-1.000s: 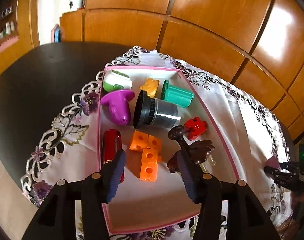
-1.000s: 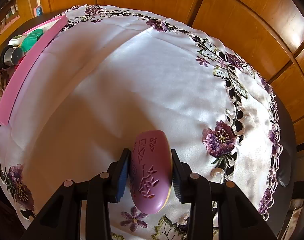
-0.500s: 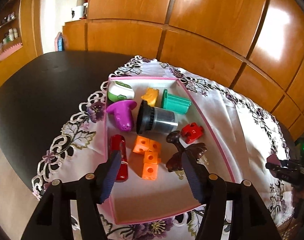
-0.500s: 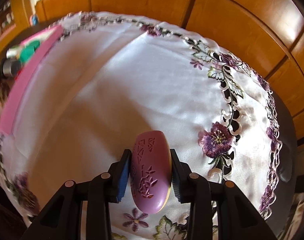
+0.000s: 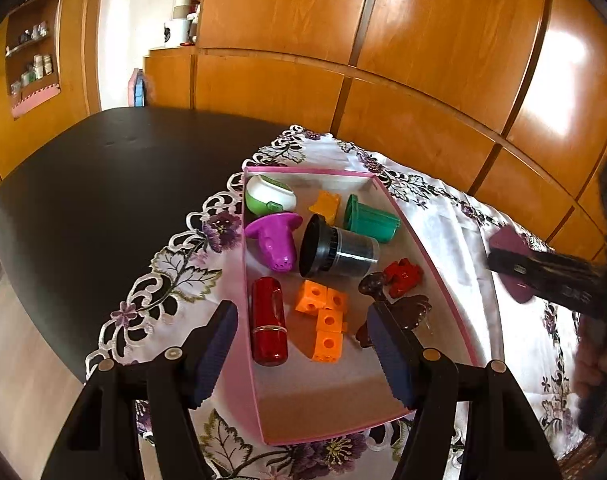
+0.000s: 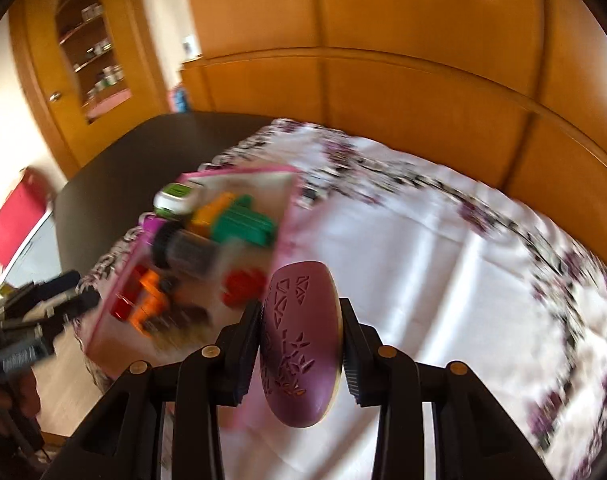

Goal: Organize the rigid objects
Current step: 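Carry the pink soap into the pink box and open the right tool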

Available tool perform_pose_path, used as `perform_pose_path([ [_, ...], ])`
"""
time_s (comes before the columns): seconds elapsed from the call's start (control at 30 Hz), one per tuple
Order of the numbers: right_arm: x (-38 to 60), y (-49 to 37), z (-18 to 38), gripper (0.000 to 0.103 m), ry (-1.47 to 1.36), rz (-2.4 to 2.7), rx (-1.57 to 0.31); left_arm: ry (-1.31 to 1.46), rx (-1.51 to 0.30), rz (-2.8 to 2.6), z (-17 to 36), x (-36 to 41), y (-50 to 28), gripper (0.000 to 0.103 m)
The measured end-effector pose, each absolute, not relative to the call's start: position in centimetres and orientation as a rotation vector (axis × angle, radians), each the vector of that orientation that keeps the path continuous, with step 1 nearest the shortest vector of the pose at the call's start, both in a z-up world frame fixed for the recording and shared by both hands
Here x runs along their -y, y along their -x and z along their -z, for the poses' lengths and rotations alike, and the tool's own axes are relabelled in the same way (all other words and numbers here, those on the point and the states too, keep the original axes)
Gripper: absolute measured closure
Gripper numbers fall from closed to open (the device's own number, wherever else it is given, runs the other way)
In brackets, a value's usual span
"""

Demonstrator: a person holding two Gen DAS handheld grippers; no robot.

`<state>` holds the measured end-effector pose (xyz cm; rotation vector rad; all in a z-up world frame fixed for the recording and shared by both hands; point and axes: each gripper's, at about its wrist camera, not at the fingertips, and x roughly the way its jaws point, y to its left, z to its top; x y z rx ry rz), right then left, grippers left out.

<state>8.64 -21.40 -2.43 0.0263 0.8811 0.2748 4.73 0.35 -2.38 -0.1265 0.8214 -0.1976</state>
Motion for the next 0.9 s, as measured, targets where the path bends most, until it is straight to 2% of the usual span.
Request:
perform_pose_path([
  [0.3,14.8,-12.5,6.6,0.066,0.053,-0.330,-0.987,0.156,-0.846,0.172,3.5,-1.8,-4.7,0.035],
  [0.6,14.7,-11.9,8.0,0.065,0.033,-0.339,-1.012,0.141,-0.856,0.155,3.9,-1.6,-4.8,0.031],
  [0.83,15.5,-11.5,7.0,0.064,-0.023,-0.301,-0.988,0.118,-0.831,0.108,3.2,-1.5,-4.5,0.018],
  [0.9,16.0,-10.8,6.4,0.058,-0.042,-0.284,-0.959,0.112,-0.821,0.092,3.0,-1.5,-4.4,0.017],
])
